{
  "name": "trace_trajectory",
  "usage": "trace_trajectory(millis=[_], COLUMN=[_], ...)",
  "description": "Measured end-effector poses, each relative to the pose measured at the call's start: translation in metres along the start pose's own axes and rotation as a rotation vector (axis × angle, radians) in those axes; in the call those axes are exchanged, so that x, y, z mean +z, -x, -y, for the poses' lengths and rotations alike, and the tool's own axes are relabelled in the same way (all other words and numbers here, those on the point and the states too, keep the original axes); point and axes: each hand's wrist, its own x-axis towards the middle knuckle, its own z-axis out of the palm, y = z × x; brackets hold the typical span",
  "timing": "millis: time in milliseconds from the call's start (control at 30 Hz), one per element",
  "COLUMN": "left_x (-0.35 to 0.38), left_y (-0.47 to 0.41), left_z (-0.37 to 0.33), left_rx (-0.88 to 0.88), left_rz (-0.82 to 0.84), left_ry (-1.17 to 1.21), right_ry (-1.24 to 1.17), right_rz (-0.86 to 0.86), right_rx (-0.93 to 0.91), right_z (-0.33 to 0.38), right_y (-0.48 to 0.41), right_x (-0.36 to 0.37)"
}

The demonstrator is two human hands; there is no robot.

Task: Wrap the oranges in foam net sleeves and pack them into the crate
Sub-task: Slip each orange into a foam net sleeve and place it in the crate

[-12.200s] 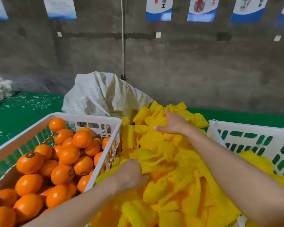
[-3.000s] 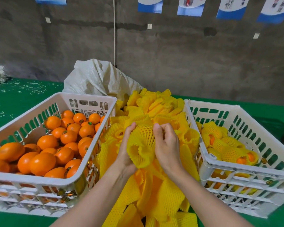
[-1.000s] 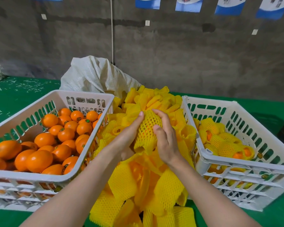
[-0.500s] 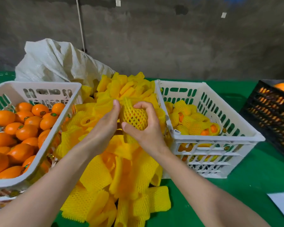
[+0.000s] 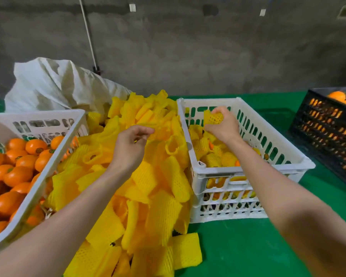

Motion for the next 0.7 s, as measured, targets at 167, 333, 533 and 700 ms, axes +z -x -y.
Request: trace_trajectory(millis=[167,333,533,700], left_x=[0.014,0.017,0.01,-0.003], left_y=[-0.004,-0.008,-0.001,0.003], left_z=[-0.001,0.004,0.017,0.019], left_rx=[0.119,0.146,0.138,0.142], left_rz=[0.133,0.359,0.44,0.402], left_ry=[-0.234,-0.48,-0.676,-0.661], right_ry=[0.56,0.829,0.113,0.314], right_rz=[0.365,0.634,0.161,0.523], right_rx=[0.037,0.043,-0.407,-0.685], right_z=[-0.044,-0.047,-0.001,0.035], right_y=[-0.025,-0.022,0.007,0.047], right_x=[0.018,0.035,0.019,0.029])
